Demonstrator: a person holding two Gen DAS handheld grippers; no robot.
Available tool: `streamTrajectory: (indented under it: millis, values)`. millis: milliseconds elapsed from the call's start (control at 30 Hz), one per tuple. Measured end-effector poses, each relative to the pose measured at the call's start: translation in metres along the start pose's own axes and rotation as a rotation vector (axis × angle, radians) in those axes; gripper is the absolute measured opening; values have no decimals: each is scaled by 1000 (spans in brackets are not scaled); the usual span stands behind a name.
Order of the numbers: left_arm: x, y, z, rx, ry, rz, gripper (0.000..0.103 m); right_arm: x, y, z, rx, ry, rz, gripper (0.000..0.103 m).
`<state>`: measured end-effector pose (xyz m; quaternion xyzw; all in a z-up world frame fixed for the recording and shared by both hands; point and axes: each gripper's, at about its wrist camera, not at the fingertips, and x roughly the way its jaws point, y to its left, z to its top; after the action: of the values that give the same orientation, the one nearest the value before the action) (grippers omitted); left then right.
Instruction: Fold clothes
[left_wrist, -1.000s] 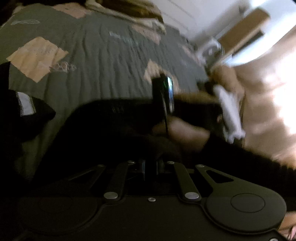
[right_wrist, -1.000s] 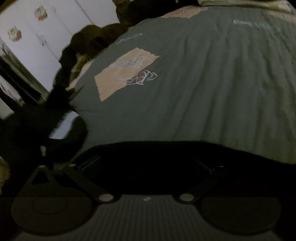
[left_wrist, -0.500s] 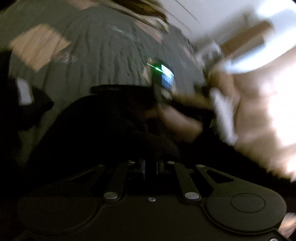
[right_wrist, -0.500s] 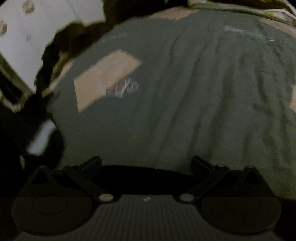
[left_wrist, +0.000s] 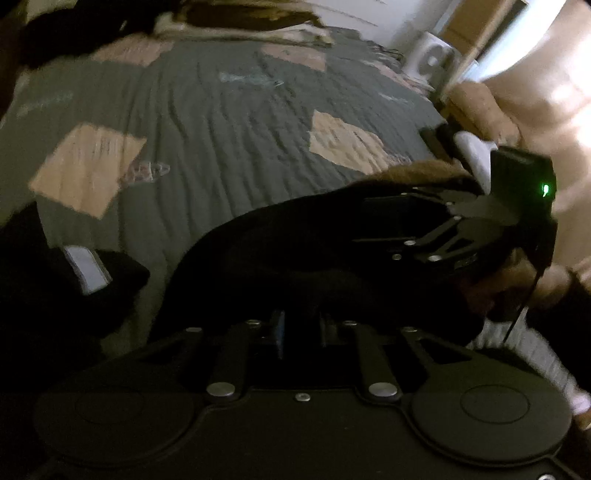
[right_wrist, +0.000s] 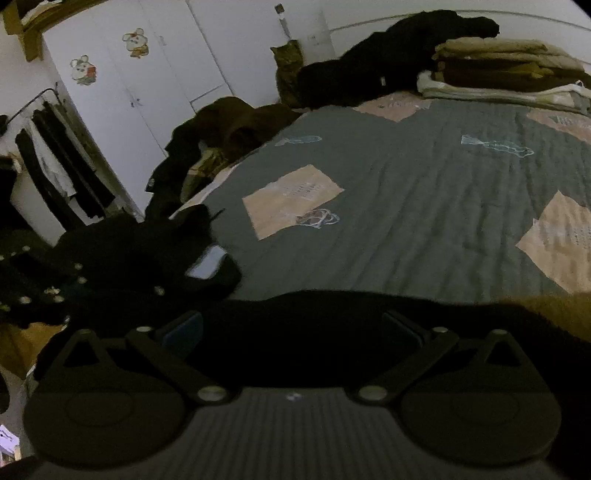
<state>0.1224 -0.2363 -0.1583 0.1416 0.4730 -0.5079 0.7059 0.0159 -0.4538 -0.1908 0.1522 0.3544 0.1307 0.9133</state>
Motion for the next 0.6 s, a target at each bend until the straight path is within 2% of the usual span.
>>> streamTrajectory:
  millis: [67,100,133,233,333,467,600]
  values:
    - [-18,-4,-10,56,-38,45,26,-8,6,-6,-3,-11,6,103]
    - [-27,-8,-14,99,-65,82,32,-10,9,-10,-3,-12,9,103]
    - [-35,-13,-21,153,-92,131,41,-12,13,-14,-3,-13,13,103]
    - [-51,-31,-44,357,-151,282,55,-15,21,-24,4,-14,12,103]
    - [-48,-47,-74,547,-157,355,55,-16,25,-34,13,-11,-4,103]
    - [-31,-60,-112,713,-196,385,55,-18,35,-43,-16,0,-29,103]
    - [2,-64,-137,862,-185,431,55,-23,37,-46,7,5,-27,103]
